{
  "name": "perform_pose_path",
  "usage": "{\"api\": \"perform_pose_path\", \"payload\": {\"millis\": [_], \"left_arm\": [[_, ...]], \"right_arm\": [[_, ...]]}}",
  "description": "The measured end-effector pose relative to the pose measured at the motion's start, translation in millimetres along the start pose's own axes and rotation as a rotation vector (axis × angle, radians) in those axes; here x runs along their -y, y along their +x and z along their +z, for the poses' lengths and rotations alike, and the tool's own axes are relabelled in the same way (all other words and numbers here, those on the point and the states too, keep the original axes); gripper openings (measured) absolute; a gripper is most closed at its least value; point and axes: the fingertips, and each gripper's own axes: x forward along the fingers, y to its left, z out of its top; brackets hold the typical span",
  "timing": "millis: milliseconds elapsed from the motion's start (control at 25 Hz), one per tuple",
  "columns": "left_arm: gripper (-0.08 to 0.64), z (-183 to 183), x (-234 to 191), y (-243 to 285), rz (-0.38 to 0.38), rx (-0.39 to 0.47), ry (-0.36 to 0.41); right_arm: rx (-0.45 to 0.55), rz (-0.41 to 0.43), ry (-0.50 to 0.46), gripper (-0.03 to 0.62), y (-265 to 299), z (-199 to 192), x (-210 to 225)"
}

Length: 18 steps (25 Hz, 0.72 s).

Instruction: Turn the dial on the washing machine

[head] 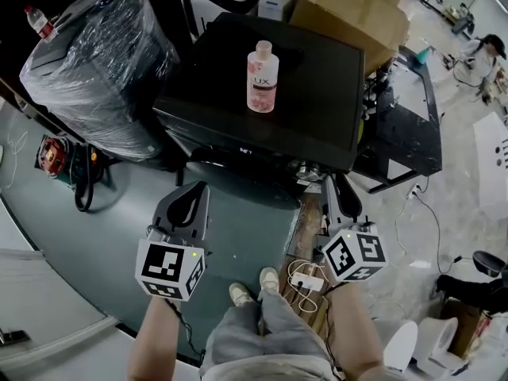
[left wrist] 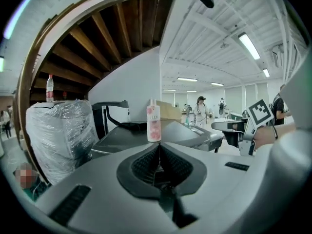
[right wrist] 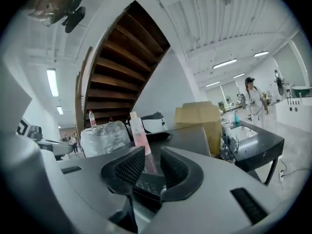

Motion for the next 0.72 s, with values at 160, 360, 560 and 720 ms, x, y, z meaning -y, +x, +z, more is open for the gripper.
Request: {"api": "perform_pose_path", "payload": {"millis": [160, 360, 560, 720], "left_arm": [[0.020, 39, -2, -28, 0.021, 0.041, -0.001], [0.020, 82, -3, -61, 0.045, 0.078, 0.036], [0.020, 120, -4, -87, 0.056, 0.108, 0.059], [0.020, 149, -2, -110, 0.068, 0.152, 0.101]], "right_arm": [[0.003, 0.063, -0.075, 0.095, -23, 41, -27], [0.006, 0.146, -0.126, 0.055, -52, 91, -64], [0.036, 0.220, -0.167, 0.044, -74, 139, -99], [0.077, 0.275, -0.225, 0.041, -96, 177, -126]]}}
